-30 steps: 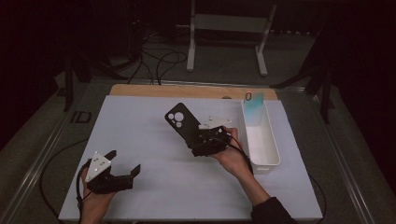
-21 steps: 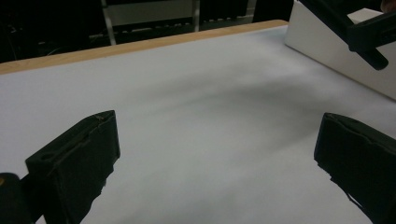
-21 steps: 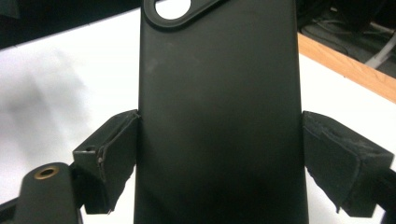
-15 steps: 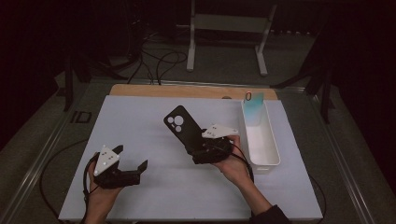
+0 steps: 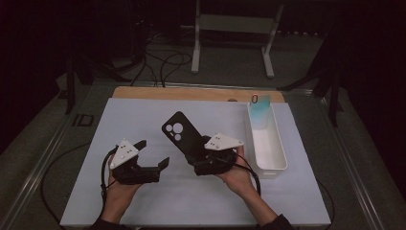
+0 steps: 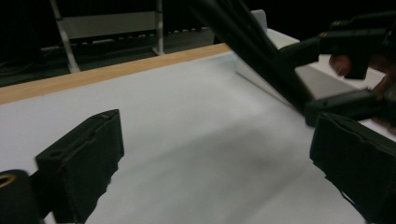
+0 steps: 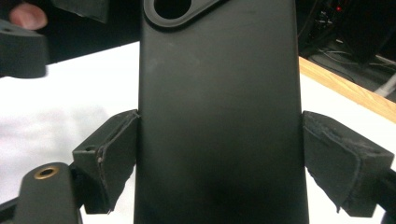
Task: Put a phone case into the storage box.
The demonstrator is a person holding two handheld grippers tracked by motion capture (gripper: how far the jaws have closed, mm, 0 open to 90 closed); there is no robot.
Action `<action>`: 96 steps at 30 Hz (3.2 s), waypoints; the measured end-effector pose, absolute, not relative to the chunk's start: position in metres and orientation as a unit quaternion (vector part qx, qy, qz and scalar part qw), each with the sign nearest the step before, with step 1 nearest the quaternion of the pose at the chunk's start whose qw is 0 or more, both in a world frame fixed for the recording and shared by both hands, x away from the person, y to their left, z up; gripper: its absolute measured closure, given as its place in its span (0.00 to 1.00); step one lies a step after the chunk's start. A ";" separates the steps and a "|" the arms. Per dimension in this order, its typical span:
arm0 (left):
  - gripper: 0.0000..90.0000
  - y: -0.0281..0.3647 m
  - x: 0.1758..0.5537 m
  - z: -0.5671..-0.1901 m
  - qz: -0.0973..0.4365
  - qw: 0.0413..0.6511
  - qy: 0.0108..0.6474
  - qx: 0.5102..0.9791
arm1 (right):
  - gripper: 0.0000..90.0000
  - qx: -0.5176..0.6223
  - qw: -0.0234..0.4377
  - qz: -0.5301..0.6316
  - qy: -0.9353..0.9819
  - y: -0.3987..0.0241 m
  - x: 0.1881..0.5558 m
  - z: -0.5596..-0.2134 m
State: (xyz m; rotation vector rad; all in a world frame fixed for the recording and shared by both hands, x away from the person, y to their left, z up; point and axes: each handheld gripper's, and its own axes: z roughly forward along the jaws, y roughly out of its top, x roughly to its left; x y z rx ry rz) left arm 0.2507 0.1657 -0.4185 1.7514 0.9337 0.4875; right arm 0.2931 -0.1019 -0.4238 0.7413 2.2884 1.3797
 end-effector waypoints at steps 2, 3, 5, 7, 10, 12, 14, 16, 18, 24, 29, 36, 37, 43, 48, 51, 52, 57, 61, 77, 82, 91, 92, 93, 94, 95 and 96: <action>0.06 0.162 0.252 -0.417 0.197 0.525 0.390 0.730 | 0.17 0.260 0.180 0.488 0.814 -0.100 0.292 -0.425; 0.08 0.162 0.252 -0.417 0.197 0.525 0.390 0.730 | 0.17 0.260 0.180 0.488 0.814 -0.100 0.292 -0.425; 0.08 0.156 0.254 -0.415 0.193 0.530 0.391 0.727 | 0.16 0.259 0.182 0.486 0.815 -0.098 0.292 -0.426; 0.15 0.153 0.254 -0.414 0.189 0.536 0.393 0.723 | 0.17 0.256 0.181 0.489 0.814 -0.093 0.291 -0.428; 0.18 0.150 0.256 -0.411 0.174 0.548 0.394 0.717 | 0.17 0.258 0.178 0.495 0.810 -0.091 0.290 -0.429; 0.23 0.148 0.256 -0.412 0.168 0.552 0.396 0.714 | 0.16 0.252 0.178 0.494 0.813 -0.088 0.289 -0.430; 0.27 0.146 0.257 -0.413 0.160 0.556 0.395 0.714 | 0.16 0.249 0.179 0.494 0.814 -0.086 0.288 -0.430; 0.32 0.145 0.258 -0.413 0.152 0.558 0.396 0.713 | 0.16 0.246 0.178 0.497 0.813 -0.085 0.288 -0.430; 0.37 0.144 0.260 -0.414 0.146 0.560 0.396 0.713 | 0.16 0.247 0.176 0.500 0.811 -0.084 0.287 -0.430; 0.55 0.140 0.263 -0.416 0.135 0.557 0.400 0.715 | 0.16 0.247 0.176 0.511 0.804 -0.081 0.286 -0.430; 0.66 0.140 0.265 -0.417 0.124 0.564 0.404 0.710 | 0.16 0.245 0.180 0.514 0.802 -0.080 0.286 -0.430; 0.74 0.137 0.267 -0.418 0.112 0.567 0.405 0.708 | 0.16 0.241 0.187 0.513 0.802 -0.074 0.283 -0.433; 0.75 0.137 0.267 -0.418 0.110 0.569 0.403 0.709 | 0.16 0.243 0.186 0.514 0.802 -0.074 0.283 -0.433; 0.89 0.133 0.269 -0.419 0.098 0.577 0.398 0.706 | 0.16 0.242 0.179 0.520 0.799 -0.070 0.281 -0.434; 0.93 0.132 0.268 -0.418 0.102 0.578 0.398 0.705 | 0.15 0.248 0.170 0.521 0.799 -0.070 0.282 -0.435; 0.94 0.131 0.267 -0.418 0.104 0.582 0.396 0.703 | 0.15 0.249 0.164 0.523 0.799 -0.071 0.282 -0.434; 0.94 0.131 0.267 -0.417 0.105 0.581 0.397 0.703 | 0.14 0.250 0.157 0.525 0.798 -0.071 0.283 -0.434; 0.94 0.130 0.267 -0.417 0.111 0.578 0.397 0.704 | 0.11 0.255 0.151 0.520 0.801 -0.073 0.284 -0.434; 0.94 0.130 0.267 -0.417 0.115 0.575 0.397 0.706 | 0.11 0.255 0.148 0.516 0.804 -0.075 0.285 -0.434; 0.94 0.130 0.267 -0.418 0.127 0.565 0.400 0.710 | 0.10 0.257 0.155 0.513 0.804 -0.095 0.287 -0.424; 0.94 0.130 0.268 -0.419 0.127 0.564 0.399 0.712 | 0.10 0.261 0.159 0.515 0.801 -0.102 0.288 -0.418; 0.94 0.127 0.268 -0.422 0.129 0.560 0.391 0.719 | 0.10 0.267 0.162 0.528 0.790 -0.109 0.290 -0.407; 0.94 0.126 0.268 -0.422 0.130 0.559 0.391 0.720 | 0.10 0.267 0.163 0.529 0.789 -0.109 0.290 -0.405; 0.94 0.126 0.268 -0.422 0.130 0.559 0.391 0.720 | 0.10 0.267 0.163 0.529 0.789 -0.109 0.290 -0.405; 0.94 0.125 0.268 -0.423 0.129 0.558 0.391 0.721 | 0.10 0.267 0.165 0.531 0.787 -0.109 0.290 -0.403; 0.94 0.124 0.268 -0.423 0.129 0.557 0.390 0.722 | 0.11 0.268 0.167 0.533 0.785 -0.108 0.291 -0.398; 0.94 0.124 0.268 -0.423 0.129 0.557 0.390 0.722 | 0.11 0.268 0.167 0.533 0.785 -0.108 0.291 -0.398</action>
